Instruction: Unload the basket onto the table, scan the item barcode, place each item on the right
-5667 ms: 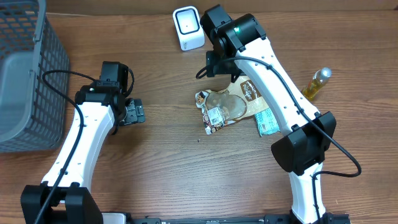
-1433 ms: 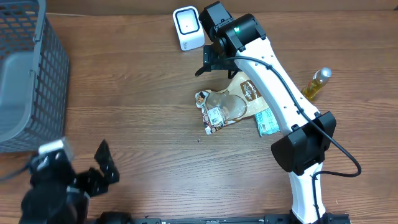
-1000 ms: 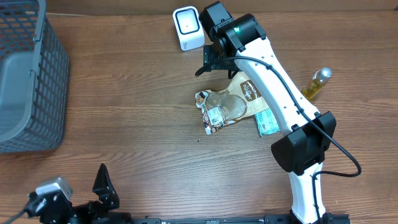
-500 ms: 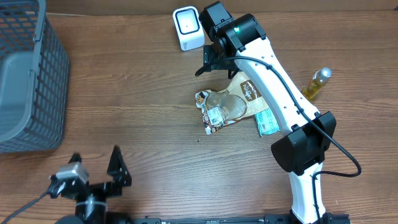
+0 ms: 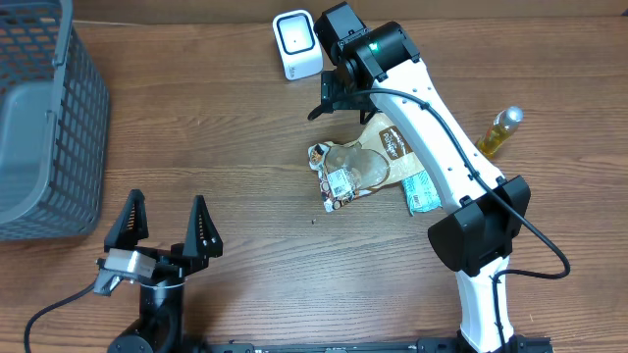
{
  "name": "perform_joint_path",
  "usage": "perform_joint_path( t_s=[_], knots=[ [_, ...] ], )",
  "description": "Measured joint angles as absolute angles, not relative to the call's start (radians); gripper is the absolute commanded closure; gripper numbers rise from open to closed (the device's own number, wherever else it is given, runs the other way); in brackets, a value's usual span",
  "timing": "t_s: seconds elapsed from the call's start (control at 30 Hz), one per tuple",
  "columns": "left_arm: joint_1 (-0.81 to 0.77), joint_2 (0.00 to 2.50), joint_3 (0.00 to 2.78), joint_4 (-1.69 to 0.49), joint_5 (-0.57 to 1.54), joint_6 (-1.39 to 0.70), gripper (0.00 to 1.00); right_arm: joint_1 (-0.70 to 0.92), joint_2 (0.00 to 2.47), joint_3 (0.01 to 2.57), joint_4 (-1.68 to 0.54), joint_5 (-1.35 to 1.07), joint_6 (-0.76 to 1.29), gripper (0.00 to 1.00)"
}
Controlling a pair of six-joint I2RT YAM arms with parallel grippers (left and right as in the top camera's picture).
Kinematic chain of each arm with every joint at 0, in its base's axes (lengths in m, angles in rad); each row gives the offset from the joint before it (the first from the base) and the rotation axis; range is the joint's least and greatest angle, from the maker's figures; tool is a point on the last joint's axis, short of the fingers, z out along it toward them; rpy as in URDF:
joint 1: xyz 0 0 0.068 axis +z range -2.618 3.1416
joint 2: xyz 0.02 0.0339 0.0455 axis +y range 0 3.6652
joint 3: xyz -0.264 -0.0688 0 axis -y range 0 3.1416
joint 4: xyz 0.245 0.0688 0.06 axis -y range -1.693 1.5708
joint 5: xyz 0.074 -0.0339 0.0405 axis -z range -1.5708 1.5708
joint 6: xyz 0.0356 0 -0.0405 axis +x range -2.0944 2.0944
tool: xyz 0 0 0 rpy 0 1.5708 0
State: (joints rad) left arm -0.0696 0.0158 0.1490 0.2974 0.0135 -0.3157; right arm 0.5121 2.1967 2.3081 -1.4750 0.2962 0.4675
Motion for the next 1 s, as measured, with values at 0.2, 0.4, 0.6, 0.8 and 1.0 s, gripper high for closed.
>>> perform_joint_path(
  t_s=[0.2,0.4,0.6,0.8,1.0],
  knots=[
    [-0.070,0.016,0.054,0.512,0.020,-0.316,0.00,0.512,2.197,2.308,-1.475,0.296,0.467,0.00],
    [-0.070,0.016,0.014,0.484,0.020,-0.316,0.00,0.512,2.197,2.308,-1.475,0.296,0.467,0.00],
    [-0.070,0.015,0.009,0.337,0.020,-0.315,0.01,0.512,2.197,2.308,-1.475,0.296,0.467,0.00],
    [-0.070,0.015,0.008,0.104,0.011,-0.315,0.00,0.512,2.197,2.308,-1.475,0.296,0.467,0.00],
    [-0.070,0.015,0.008,-0.059,-0.027,-0.315,0.01,0.512,2.197,2.308,-1.475,0.295,0.467,0.00]
  ],
)
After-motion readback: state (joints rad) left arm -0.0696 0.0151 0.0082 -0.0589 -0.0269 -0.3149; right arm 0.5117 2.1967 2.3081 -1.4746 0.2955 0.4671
